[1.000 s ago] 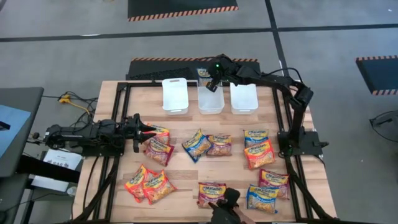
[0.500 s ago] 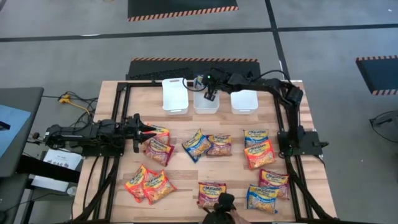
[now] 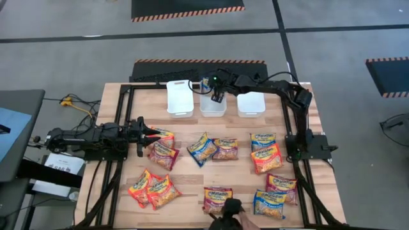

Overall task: Sort Maruchan noodles
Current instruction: Put the blue noodle pack into the middle white bin, then put the red noodle pack into the right white bin

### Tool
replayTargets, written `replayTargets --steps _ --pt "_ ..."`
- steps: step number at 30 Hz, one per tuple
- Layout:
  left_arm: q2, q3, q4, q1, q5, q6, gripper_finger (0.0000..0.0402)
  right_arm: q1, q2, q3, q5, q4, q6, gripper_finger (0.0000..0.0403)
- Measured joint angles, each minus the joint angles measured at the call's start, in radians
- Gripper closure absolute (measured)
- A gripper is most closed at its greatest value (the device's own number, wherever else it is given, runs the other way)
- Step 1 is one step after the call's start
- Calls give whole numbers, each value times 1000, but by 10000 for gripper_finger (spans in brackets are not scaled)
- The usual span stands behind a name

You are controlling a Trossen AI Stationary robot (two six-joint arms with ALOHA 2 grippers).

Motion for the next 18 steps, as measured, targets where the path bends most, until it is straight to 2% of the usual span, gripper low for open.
replayTargets --steps 4,9,13,18 --pt "0 0 0 0 0 0 276 15 0 10 61 -21 0 262" --pt "0 0 0 0 0 22 276 38 0 65 63 -97 0 229" --pt "0 0 0 0 1 82 276 63 0 148 63 -210 0 216" --pt "0 -1 8 0 -1 78 276 91 0 260 66 -356 15 216"
